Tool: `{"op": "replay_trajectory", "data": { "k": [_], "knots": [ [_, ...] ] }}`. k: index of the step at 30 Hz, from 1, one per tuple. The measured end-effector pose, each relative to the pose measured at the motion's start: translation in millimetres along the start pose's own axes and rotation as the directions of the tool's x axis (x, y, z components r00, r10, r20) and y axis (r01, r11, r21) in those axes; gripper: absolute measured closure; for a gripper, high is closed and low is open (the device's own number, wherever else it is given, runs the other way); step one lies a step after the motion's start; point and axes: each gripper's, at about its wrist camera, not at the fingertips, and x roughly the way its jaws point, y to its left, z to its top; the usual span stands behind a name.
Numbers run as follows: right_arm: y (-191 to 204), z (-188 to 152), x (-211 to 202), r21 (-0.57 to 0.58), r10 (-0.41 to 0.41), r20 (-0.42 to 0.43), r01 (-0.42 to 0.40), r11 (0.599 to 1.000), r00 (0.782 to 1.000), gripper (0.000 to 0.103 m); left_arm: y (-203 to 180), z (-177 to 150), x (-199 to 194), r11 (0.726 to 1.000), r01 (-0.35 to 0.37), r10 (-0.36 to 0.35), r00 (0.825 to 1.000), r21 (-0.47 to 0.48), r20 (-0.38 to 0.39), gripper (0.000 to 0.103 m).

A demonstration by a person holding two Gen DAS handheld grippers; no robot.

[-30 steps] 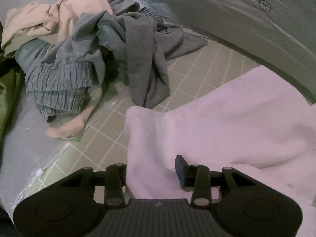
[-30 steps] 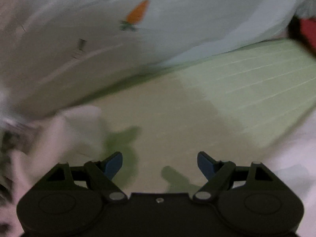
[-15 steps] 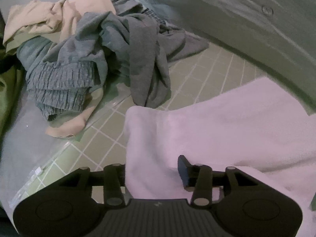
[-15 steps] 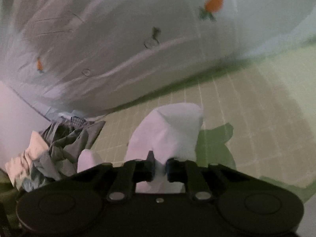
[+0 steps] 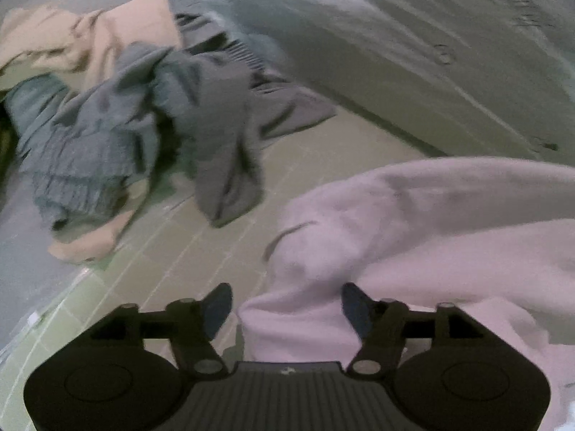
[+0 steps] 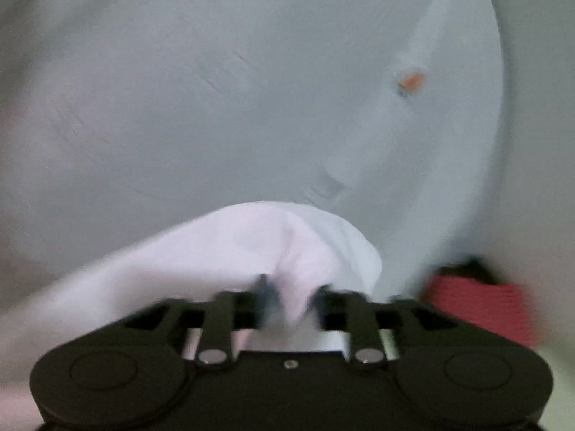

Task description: Fold clothes

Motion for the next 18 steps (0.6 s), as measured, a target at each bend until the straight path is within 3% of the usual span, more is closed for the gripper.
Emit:
{"op": "replay_trajectory", "data": {
  "k": [2, 3, 5, 9, 12, 15, 18],
  "knots": [
    [-7.4, -24.2, 18.9, -0.062, -0.127, -0.132, 0.12, 0.991, 0.983, 0.057, -1.5, -0.4, -3.9, 1.0, -0.008, 0.008, 1.0, 0.029, 0.016, 0.03],
    [-9.0, -37.8, 20.4, -0.07, -0.141, -0.178, 0.131, 0.989, 0.974, 0.044, -2.2, -0.7, -5.8, 0.999, -0.012, 0.011, 1.0, 0.044, 0.024, 0.029],
    [-9.4, -67.0, 12.8, -0.05, -0.102, -0.246, 0.093, 0.994, 0.964, 0.035, 5.5, -0.7, -9.4, 1.0, -0.012, 0.011, 0.999, 0.023, 0.032, 0.028],
    [1.7, -105.2, 4.7, -0.019, -0.024, -0.364, 0.019, 1.0, 0.931, 0.031, 23.5, -1.0, -8.9, 0.997, 0.009, -0.009, 1.0, -0.075, 0.005, 0.027],
    [11.1, -132.2, -0.9, 0.009, 0.035, -0.447, -0.034, 0.999, 0.894, 0.03, 32.4, -2.8, -8.0, 0.991, 0.027, -0.028, 1.0, -0.132, -0.011, 0.027],
    [4.4, -135.9, 4.5, 0.15, 0.112, -0.483, -0.044, 0.988, 0.869, 0.024, 41.4, -4.6, -7.1, 0.981, 0.044, -0.049, 0.998, -0.19, -0.025, 0.027],
    [-7.1, -141.1, 14.9, 0.33, 0.175, -0.492, -0.003, 0.944, 0.853, 0.019, 48.1, -5.9, -5.4, 0.968, 0.062, -0.074, 0.997, -0.242, -0.038, 0.028]
  ]
}}
